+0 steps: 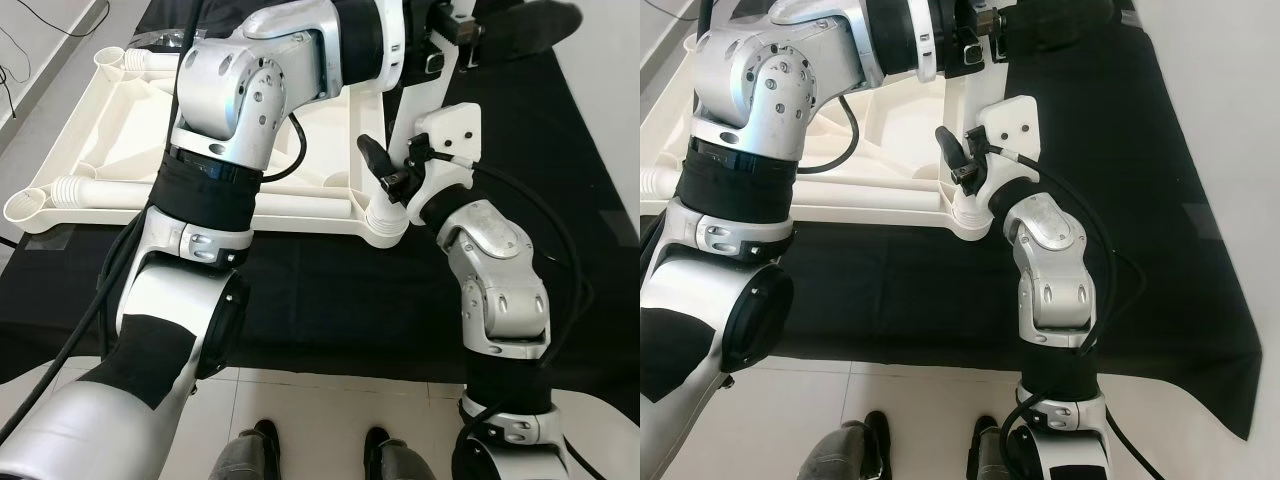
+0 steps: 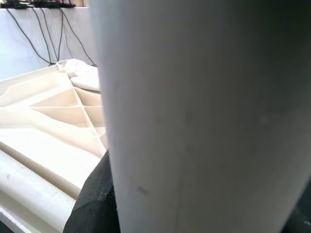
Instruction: Building children table
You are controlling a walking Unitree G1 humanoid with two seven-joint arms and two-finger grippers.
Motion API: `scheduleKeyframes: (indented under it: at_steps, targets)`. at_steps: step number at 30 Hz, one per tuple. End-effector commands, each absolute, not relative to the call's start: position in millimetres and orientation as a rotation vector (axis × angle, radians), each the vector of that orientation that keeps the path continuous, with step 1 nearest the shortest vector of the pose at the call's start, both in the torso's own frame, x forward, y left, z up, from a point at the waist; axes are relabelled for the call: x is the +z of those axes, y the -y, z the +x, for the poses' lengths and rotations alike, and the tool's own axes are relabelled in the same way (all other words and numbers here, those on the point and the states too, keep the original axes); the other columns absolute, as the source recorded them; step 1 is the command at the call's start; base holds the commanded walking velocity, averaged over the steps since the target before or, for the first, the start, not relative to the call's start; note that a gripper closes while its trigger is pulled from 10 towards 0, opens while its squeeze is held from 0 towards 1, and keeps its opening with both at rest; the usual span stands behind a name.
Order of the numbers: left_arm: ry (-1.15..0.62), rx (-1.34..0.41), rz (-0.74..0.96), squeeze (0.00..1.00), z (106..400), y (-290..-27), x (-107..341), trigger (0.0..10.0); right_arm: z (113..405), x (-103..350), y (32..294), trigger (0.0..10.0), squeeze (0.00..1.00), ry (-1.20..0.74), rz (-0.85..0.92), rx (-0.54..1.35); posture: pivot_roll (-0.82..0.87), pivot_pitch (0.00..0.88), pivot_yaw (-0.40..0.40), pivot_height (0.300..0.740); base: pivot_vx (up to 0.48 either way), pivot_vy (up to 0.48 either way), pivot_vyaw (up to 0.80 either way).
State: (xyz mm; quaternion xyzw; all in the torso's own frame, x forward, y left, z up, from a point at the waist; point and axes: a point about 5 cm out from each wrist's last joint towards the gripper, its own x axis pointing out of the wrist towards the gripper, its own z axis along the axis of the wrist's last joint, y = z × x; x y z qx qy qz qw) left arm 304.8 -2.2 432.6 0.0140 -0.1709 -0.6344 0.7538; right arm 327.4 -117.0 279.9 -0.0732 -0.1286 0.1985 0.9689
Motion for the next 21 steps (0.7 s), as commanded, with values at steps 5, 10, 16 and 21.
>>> scheduleKeyframes:
  at_steps: [5,10,16,21]
  targets:
    - [0.316,-1.435,0.104,0.0,297.9,22.3,418.7,10.0,322.1,245.6,99.6,0.0,0.0,0.033,-0.148,0.379,0.03,0.271,0.009,0.74,0.0,0.0,0.0]
    - [0.303,-1.473,0.106,0.0,297.8,27.1,417.1,0.0,319.3,248.1,97.7,0.0,0.0,0.04,-0.133,0.364,0.03,0.264,0.018,0.74,0.0,0.0,0.0]
    - [0.3,-1.485,0.108,0.0,298.8,21.8,417.5,0.0,320.7,251.0,99.0,0.0,0.0,0.05,-0.129,0.364,0.03,0.265,0.021,0.74,0.0,0.0,0.0]
    - [0.297,-1.486,0.111,0.0,299.7,19.8,418.3,0.0,322.6,257.4,101.1,3.0,0.0,0.06,-0.131,0.369,0.03,0.268,0.021,0.74,0.0,0.0,0.0]
